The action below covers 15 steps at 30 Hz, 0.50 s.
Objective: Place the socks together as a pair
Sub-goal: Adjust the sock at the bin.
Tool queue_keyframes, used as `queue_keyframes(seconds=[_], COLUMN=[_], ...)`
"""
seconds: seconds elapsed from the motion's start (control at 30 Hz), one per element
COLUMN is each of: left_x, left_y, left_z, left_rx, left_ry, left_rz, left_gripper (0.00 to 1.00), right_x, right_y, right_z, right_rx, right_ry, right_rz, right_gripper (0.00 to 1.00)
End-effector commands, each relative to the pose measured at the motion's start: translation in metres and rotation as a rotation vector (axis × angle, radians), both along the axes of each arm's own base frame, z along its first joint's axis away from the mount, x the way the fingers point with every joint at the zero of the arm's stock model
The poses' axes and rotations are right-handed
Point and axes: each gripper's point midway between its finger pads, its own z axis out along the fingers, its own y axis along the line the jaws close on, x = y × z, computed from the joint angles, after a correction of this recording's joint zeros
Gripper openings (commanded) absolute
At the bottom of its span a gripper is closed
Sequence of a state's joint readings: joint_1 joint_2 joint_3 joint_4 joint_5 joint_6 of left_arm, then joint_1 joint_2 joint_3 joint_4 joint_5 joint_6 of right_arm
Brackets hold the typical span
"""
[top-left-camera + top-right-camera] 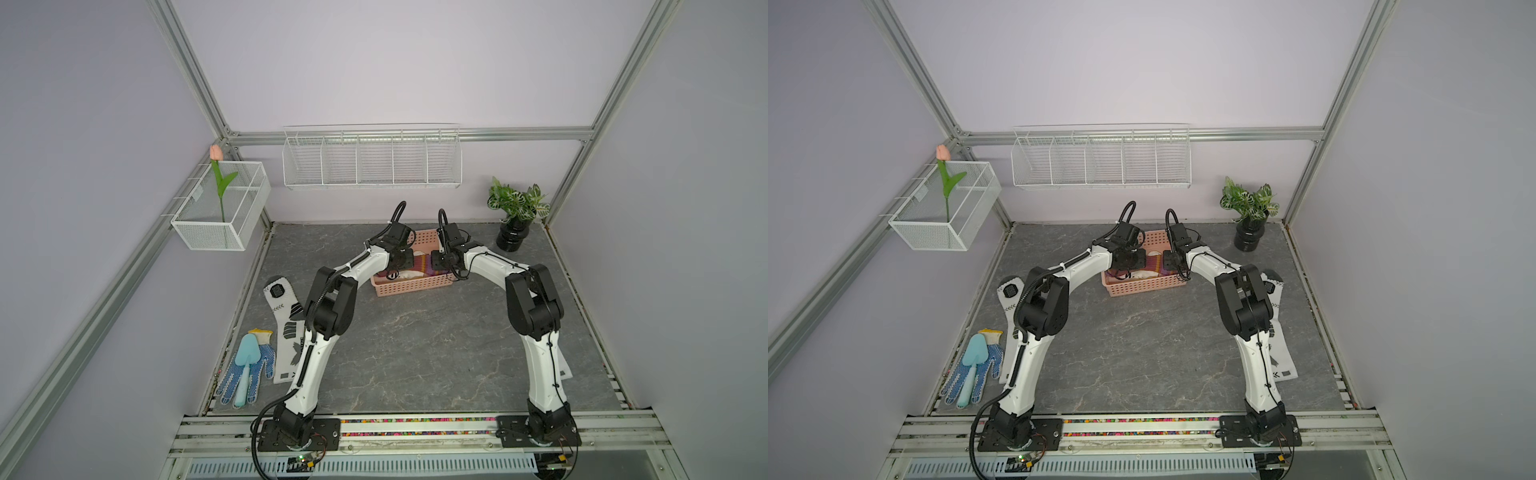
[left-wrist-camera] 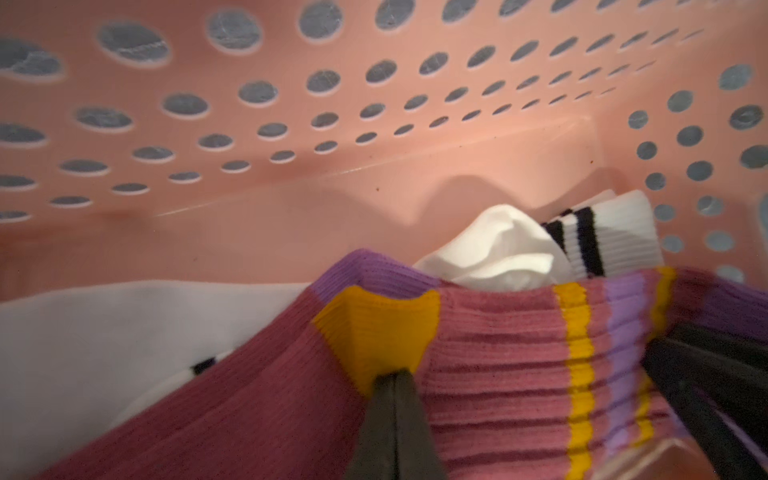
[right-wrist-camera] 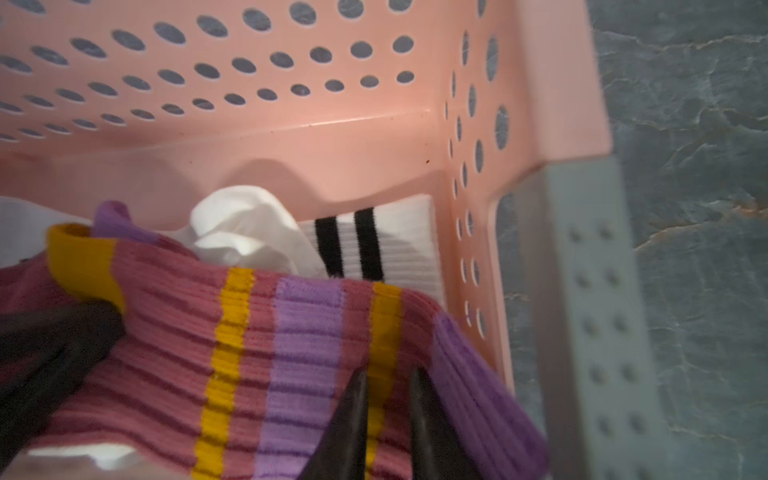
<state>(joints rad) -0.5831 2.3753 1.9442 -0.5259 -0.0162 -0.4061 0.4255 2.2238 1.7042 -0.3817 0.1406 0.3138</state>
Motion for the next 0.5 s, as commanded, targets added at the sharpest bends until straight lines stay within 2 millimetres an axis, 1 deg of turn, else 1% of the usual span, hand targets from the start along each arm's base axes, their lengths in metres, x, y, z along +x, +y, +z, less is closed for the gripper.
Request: queue_keyframes(seconds=[0.0,0.07,0.13,0.17,0.23,0.27,0.3,0.33,0.4,0.43,0.47], left_x=[-0.002,0.000,0.005,0.006,0.008,0.009,0.008,0.007,0.001,-0.002,-0.007], left_y=[0.006,0.001,-0.002,-0.005,-0.011,-0.012,-0.014,-0.016,-0.019,-0.019,-0.019], left_z=[0.003,0.026,0.052,0.063,0.087,0.096,0.106,0.117,0.137,0.150,0.159], left_rx=[0.061,0.035,0.012,-0.002,-0.033,-0.044,-0.062,-0.084,-0.132,-0.158,-0.179], left_ry=[-0.006,-0.042,-0.081,-0.093,-0.114,-0.122,-0.128,-0.137,-0.154,-0.167,-0.174], left_rz=[-0.010,-0.028,-0.038,-0.049,-0.064,-0.062,-0.067,-0.071,-0.082,-0.086,-0.090], left_gripper=[0.00,0.00,0.00,0.00,0.00,0.00,0.01,0.05,0.12,0.17,0.19], right_x=[0.001,0.001,-0.002,-0.005,-0.018,-0.027,-0.037,-0.047,-0.069,-0.082,-0.092], right_y=[-0.001,0.003,0.001,-0.002,-0.012,-0.016,-0.021,-0.028,-0.048,-0.060,-0.073], right_z=[0.020,0.052,0.090,0.106,0.137,0.147,0.153,0.158,0.162,0.154,0.151], right_rx=[-0.001,0.027,0.058,0.069,0.088,0.113,0.149,0.172,0.201,0.197,0.196], right_ry=[-0.021,-0.076,-0.135,-0.160,-0.214,-0.229,-0.240,-0.252,-0.268,-0.252,-0.248], right_rz=[0.016,0.022,0.017,0.011,-0.015,-0.022,-0.029,-0.044,-0.090,-0.123,-0.152], right_gripper=[0.22,0.23,0.24,0.25,0.33,0.35,0.37,0.39,0.46,0.50,0.52])
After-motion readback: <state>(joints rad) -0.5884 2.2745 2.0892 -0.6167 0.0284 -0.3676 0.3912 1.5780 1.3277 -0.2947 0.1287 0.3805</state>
